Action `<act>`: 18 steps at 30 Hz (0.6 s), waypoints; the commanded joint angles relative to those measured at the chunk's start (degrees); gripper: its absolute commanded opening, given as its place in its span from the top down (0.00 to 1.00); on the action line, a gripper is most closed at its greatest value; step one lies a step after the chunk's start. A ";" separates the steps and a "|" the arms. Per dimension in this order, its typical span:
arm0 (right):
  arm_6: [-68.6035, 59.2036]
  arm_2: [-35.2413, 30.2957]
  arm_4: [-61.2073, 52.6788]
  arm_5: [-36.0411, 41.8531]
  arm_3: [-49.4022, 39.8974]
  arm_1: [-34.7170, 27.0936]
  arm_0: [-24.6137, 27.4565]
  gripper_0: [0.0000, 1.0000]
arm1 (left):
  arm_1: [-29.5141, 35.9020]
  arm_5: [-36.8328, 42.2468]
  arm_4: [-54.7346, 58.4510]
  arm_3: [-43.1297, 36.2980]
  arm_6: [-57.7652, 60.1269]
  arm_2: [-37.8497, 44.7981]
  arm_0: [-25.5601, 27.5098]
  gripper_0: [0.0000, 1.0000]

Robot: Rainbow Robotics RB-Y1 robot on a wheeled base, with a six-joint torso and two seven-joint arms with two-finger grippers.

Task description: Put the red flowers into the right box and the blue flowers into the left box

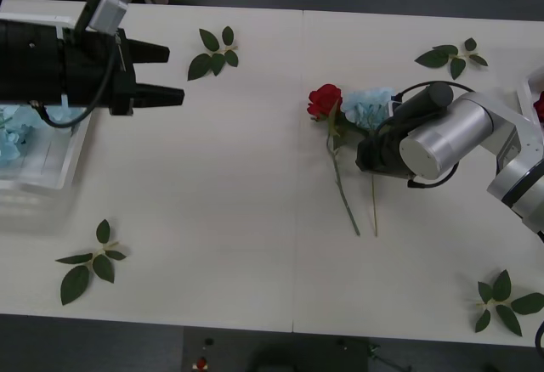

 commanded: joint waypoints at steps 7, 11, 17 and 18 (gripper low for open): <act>2.89 -0.86 2.78 -0.61 0.71 1.27 -2.21 1.00 | 2.29 -5.39 -1.17 -14.99 3.01 2.31 8.15 0.14; 3.59 -0.86 2.95 -0.78 1.06 1.27 -2.21 1.00 | 0.35 -5.65 -1.61 -16.93 3.09 2.13 7.98 0.14; 5.00 -3.85 1.28 -1.57 0.80 0.48 -2.29 1.00 | -1.67 -5.83 -2.49 -16.84 3.01 2.04 8.50 0.14; 7.19 -5.87 -0.12 -1.57 0.36 -0.05 -2.29 1.00 | -1.41 -5.83 -2.41 -16.84 3.01 2.04 8.50 0.13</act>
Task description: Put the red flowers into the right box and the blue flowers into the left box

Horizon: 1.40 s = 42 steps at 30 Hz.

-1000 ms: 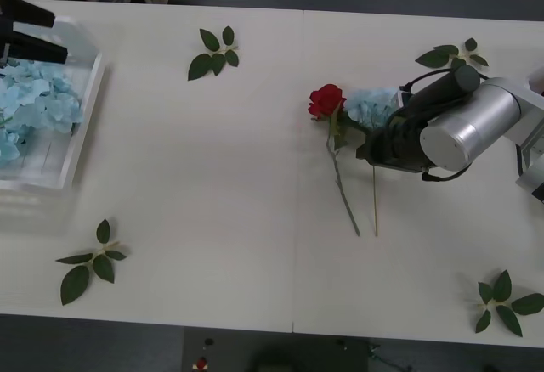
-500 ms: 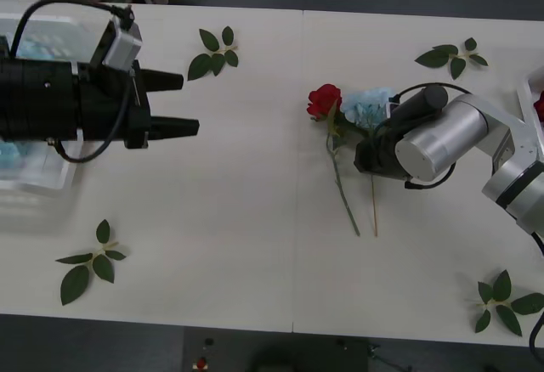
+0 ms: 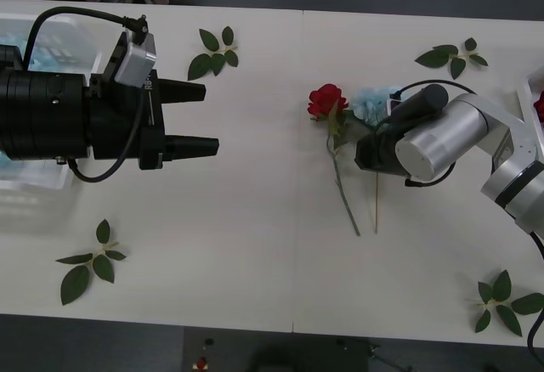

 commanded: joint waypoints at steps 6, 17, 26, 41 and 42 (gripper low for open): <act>31.86 -20.28 -19.66 3.92 -1.48 -4.05 -2.28 1.00 | 0.47 -0.85 0.16 -1.07 2.10 0.51 -0.86 0.13; 56.21 -26.43 -55.44 0.84 -3.41 -2.11 -2.28 1.00 | 0.47 -0.85 1.21 -0.72 2.10 0.51 -0.86 0.13; 55.77 -19.84 -63.61 -14.63 -14.66 -2.29 -2.11 1.00 | -4.28 -0.23 4.91 6.40 6.40 -4.32 -4.20 0.14; 55.50 -16.15 -71.52 -19.20 -24.42 -9.41 -2.20 1.00 | -16.05 -0.32 8.51 23.54 7.46 -12.76 -18.87 0.13; 55.50 -15.97 -71.52 -19.72 -24.24 -9.06 -2.20 1.00 | -16.32 -0.49 8.69 23.72 7.72 -13.73 -19.75 0.13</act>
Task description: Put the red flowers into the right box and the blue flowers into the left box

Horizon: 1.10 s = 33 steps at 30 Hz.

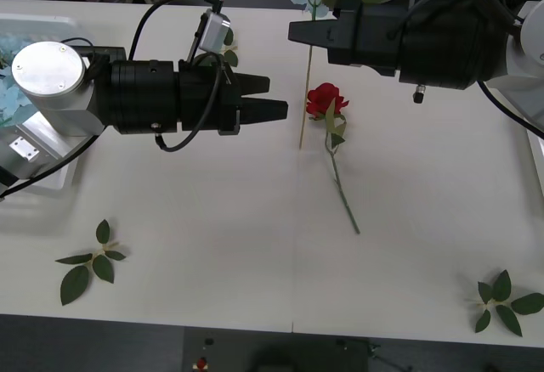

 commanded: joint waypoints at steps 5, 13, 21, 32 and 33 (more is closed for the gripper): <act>-0.25 -0.25 -0.16 -2.70 -1.10 0.14 -1.66 1.00 | -0.15 -2.99 4.21 0.31 2.33 -3.97 -4.82 0.13; 0.02 -0.25 -0.60 -2.70 -1.10 0.23 -1.66 1.00 | -3.84 -4.40 5.09 1.45 2.68 -5.82 -6.41 0.45; 0.10 -0.16 -0.60 -2.88 -1.01 1.29 -1.66 1.00 | -5.86 -4.75 5.18 4.00 3.39 -6.26 -7.28 1.00; -0.07 0.37 -0.69 -3.23 -1.10 1.64 -1.66 1.00 | -5.60 -5.10 5.44 4.00 3.39 -6.26 -7.28 1.00; 0.10 0.28 -0.60 -3.23 -1.10 1.64 -1.66 0.95 | -5.60 -5.01 5.44 4.00 3.39 -6.26 -7.28 1.00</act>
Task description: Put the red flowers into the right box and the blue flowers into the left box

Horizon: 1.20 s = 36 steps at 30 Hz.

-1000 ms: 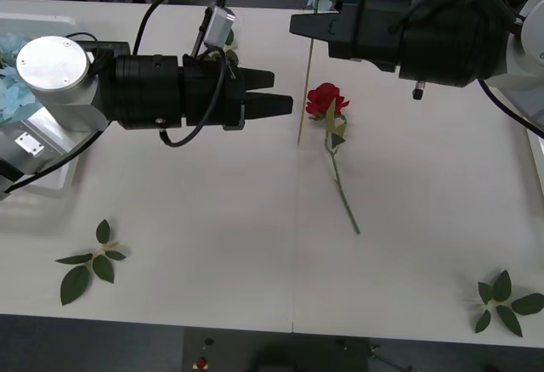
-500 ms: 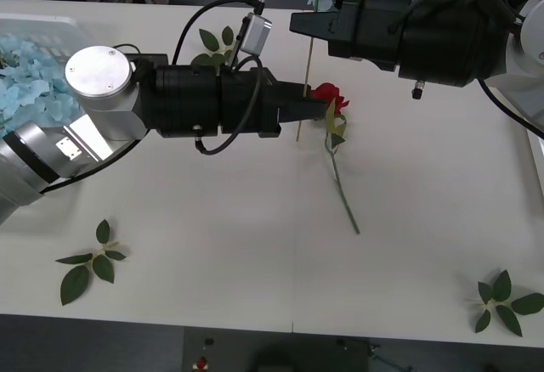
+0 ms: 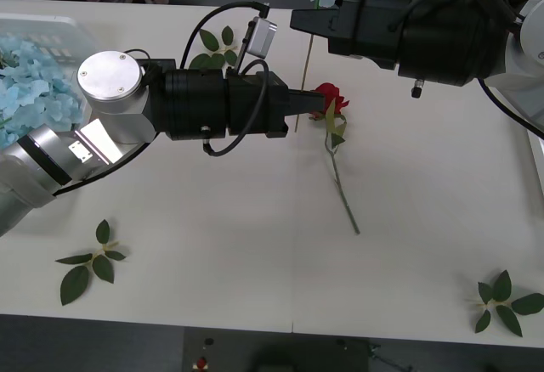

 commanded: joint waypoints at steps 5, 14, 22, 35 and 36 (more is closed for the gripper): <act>0.19 0.39 1.16 -0.31 -1.75 1.29 -1.66 0.29 | 2.06 -0.78 1.09 -0.85 1.83 0.85 -2.66 1.00; 0.01 1.36 3.53 -0.48 -3.15 -1.61 -1.66 0.12 | 19.46 7.57 6.01 -4.01 3.15 0.85 -2.92 1.00; -6.93 10.67 0.72 1.28 -3.24 -13.39 -3.24 0.12 | 49.87 32.18 1.18 2.32 3.76 0.85 -2.92 1.00; -36.28 15.51 31.22 28.17 5.99 -6.71 -13.61 0.13 | 52.42 29.02 -40.31 21.48 1.92 0.67 -3.01 1.00; -37.60 15.51 33.68 30.37 8.01 -4.69 -14.75 0.14 | 51.28 28.93 -42.95 22.53 1.83 0.50 -3.01 1.00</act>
